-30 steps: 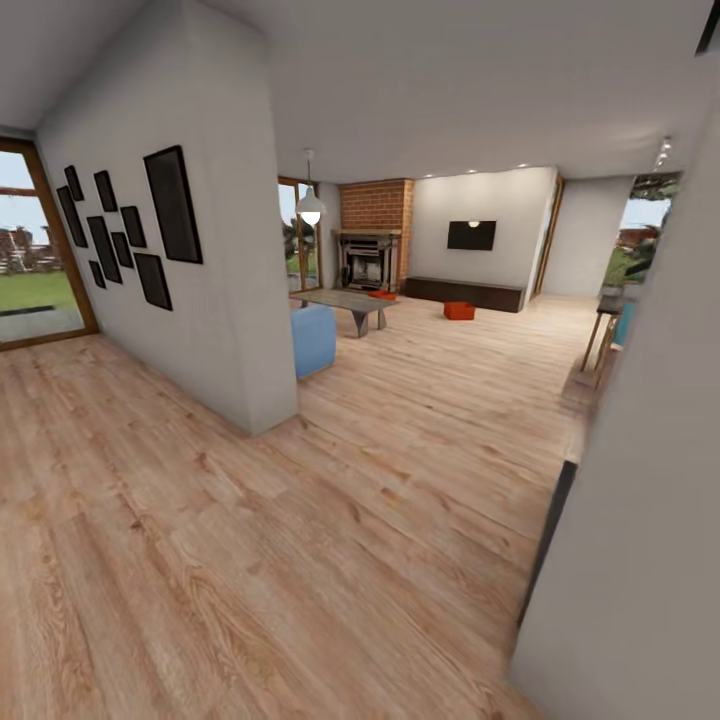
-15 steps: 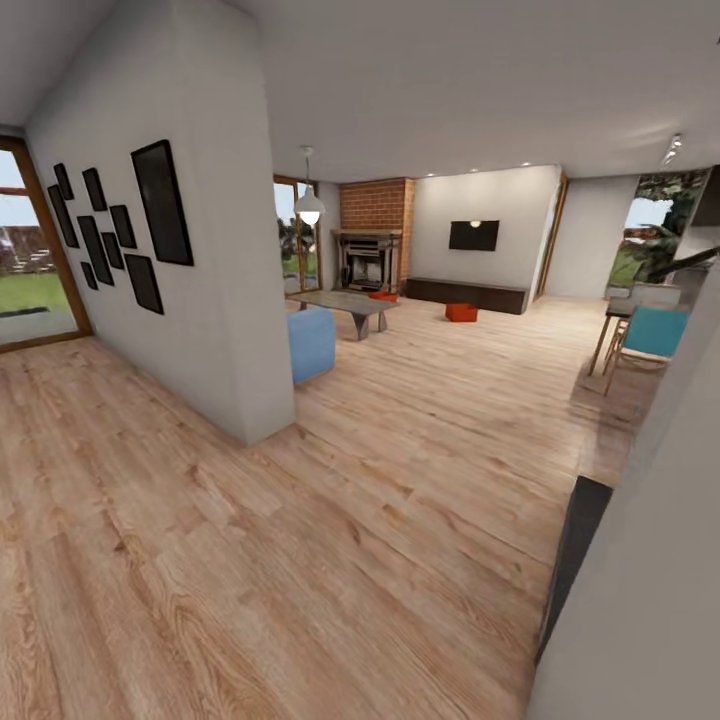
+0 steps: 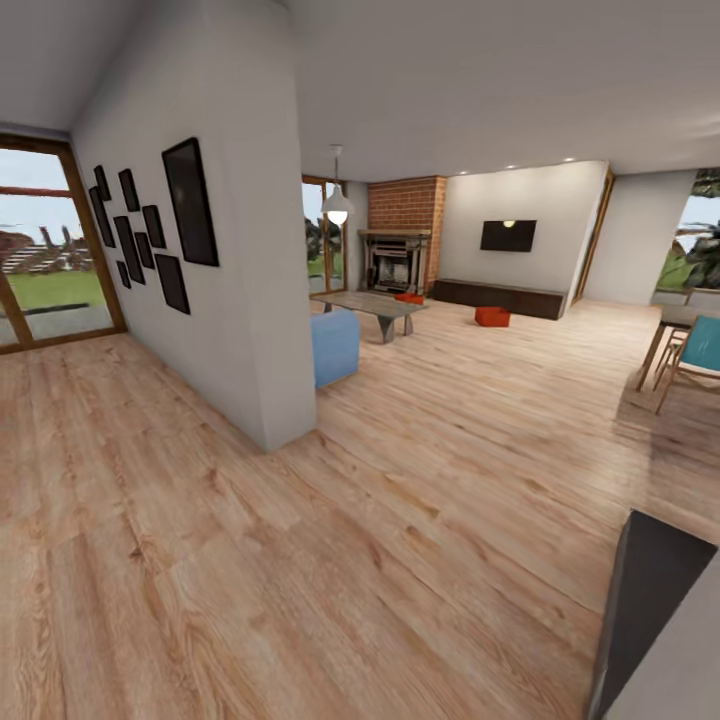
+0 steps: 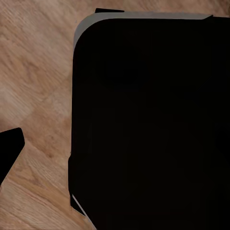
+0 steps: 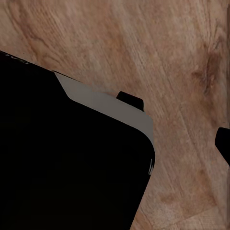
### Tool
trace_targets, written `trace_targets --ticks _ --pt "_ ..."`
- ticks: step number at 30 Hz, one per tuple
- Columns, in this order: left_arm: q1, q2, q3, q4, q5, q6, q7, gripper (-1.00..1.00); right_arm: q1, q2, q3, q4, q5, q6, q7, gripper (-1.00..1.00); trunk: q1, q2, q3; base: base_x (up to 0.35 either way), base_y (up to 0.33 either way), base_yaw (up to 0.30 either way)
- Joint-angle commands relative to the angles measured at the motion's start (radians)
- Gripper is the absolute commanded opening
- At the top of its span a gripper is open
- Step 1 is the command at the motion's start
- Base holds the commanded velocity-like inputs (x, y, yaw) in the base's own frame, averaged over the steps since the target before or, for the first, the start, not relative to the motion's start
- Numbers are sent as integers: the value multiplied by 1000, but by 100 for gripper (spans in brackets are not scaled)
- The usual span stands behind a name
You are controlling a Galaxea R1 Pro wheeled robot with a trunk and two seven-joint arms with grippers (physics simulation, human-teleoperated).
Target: Move the two storage containers from the living room to the garage. In the garage, place one container on the floor and stack the other container on top of it (either order is fine).
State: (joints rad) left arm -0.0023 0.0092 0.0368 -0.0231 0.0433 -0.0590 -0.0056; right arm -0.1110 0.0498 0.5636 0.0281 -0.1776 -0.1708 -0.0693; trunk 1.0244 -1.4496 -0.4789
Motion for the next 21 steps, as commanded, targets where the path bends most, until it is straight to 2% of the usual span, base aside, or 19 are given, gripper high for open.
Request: trace_targets --ticks 1,21 --pt "0 0 3 0 4 -2 0 100 -1 0 9 3 -10 -6 -1 100 1 0 -1 322 0 10" --pt "-1 0 3 0 6 -2 -1 100 -1 1 9 4 -11 -6 -1 100 1 0 -1 322 0 1"
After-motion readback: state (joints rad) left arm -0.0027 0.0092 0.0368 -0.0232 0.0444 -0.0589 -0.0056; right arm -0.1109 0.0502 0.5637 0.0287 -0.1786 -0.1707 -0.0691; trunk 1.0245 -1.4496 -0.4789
